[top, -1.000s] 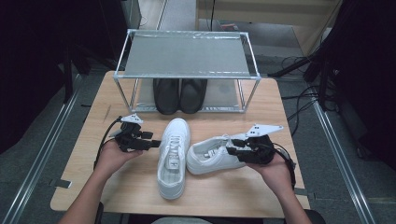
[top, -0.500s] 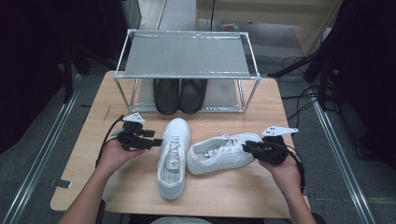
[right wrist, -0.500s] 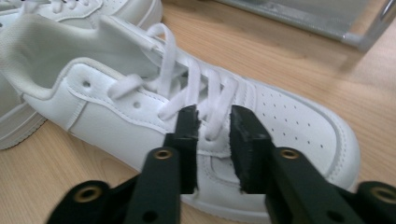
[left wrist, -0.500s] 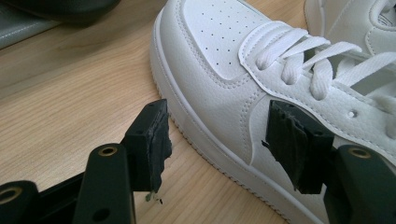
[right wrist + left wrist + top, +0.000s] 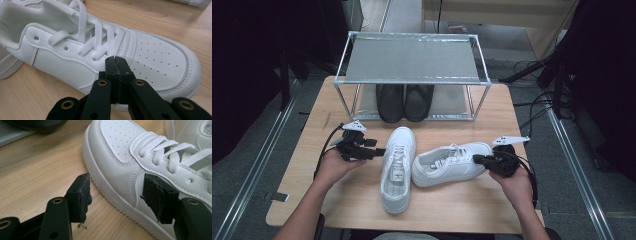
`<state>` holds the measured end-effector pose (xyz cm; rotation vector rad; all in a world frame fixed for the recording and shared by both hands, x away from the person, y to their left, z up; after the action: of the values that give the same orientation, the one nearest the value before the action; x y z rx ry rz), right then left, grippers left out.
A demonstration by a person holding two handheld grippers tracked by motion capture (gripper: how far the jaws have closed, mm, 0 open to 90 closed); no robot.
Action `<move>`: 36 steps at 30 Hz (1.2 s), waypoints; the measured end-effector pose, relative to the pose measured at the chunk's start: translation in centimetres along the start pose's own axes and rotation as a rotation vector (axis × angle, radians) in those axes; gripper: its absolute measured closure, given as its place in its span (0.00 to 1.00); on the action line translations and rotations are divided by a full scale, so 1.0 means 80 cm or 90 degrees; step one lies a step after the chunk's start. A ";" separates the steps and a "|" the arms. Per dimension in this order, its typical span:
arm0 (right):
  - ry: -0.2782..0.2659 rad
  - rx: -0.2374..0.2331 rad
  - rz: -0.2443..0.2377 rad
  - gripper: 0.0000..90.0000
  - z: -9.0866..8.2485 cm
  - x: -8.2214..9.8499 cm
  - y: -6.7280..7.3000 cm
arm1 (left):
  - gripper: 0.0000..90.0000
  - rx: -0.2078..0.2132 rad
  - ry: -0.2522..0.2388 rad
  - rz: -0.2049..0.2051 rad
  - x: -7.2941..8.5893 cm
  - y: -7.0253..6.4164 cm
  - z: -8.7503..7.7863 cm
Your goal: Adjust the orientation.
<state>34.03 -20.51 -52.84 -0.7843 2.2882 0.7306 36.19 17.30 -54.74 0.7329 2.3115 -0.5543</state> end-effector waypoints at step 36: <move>0.000 0.022 -0.040 1.00 0.043 -0.048 -0.021 | 0.43 -0.058 -0.001 -0.044 0.045 0.014 -0.039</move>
<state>38.87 -18.07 -53.01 -0.8362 2.2591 0.6601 33.16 21.17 -55.23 0.6123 2.3516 -0.4760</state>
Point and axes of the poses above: each handheld gripper's, and its own axes: z roughly forward along the jaws, x roughly out of its underside, y roughly to its left, the point moved 7 cm from there along z, roughly forward along the jaws, and after that the axes turned 6 degrees about -x, right-handed, at the moved point
